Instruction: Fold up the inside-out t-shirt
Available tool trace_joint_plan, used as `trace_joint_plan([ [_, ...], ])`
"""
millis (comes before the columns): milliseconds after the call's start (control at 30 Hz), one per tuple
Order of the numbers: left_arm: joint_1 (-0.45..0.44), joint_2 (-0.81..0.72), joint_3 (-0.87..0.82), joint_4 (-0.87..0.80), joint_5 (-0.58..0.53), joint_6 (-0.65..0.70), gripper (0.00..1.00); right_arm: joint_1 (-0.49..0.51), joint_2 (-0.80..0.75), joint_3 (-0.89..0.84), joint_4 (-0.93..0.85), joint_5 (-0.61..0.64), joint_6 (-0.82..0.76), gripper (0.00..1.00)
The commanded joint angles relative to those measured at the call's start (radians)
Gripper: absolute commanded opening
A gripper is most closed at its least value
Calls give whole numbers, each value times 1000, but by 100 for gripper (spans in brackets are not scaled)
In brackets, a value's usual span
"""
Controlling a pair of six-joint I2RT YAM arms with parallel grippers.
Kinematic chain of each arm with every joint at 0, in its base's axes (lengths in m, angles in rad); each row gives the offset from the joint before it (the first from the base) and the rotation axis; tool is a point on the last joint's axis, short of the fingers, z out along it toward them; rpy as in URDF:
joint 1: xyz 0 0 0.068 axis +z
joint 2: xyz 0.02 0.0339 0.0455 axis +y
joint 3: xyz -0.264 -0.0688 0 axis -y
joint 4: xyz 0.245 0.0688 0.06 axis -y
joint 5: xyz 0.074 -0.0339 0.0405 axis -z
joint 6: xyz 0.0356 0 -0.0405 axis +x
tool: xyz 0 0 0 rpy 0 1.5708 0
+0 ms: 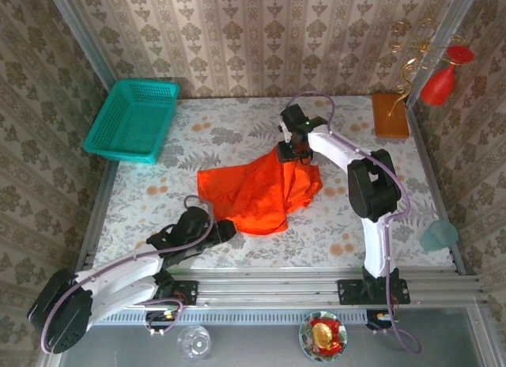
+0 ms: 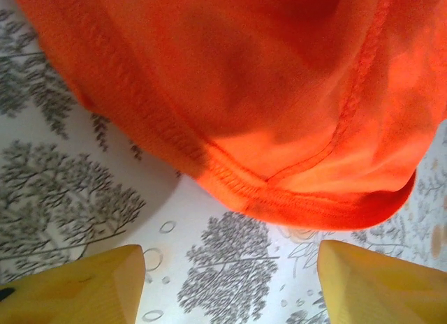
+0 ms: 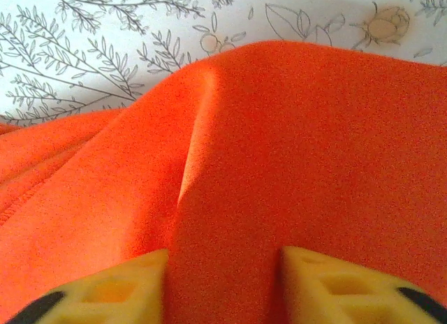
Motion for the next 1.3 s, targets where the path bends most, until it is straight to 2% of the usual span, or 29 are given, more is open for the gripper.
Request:
trace_joint_plan([
  [0,12,51,1,128,24,-26,62,6,-71,-41,-21,-1,19,31],
  [100,22,126,25,178,50,-11,57,6,-129,-76,-9,-8,38,20],
  [200,23,187,49,207,67,4,48,6,-194,-121,10,-11,64,12],
  [367,31,208,72,210,44,30,31,6,-315,-180,16,0,87,7],
  [533,79,191,136,148,75,105,9,4,-453,-235,0,30,95,4],
  [667,96,148,220,79,104,165,0,-1,-558,-251,-29,66,92,2],
  [733,97,135,283,2,104,202,2,-3,-611,-251,-44,73,90,1],
  [833,98,127,354,-98,86,246,16,-5,-679,-240,-57,52,88,0],
  [900,102,119,385,-138,74,274,22,-4,-728,-214,-59,-19,81,0],
  [1133,149,45,450,-199,49,355,27,16,-805,-66,-55,-280,93,0],
  [1267,170,-4,505,-287,-2,413,29,18,-782,59,-100,-425,96,0],
])
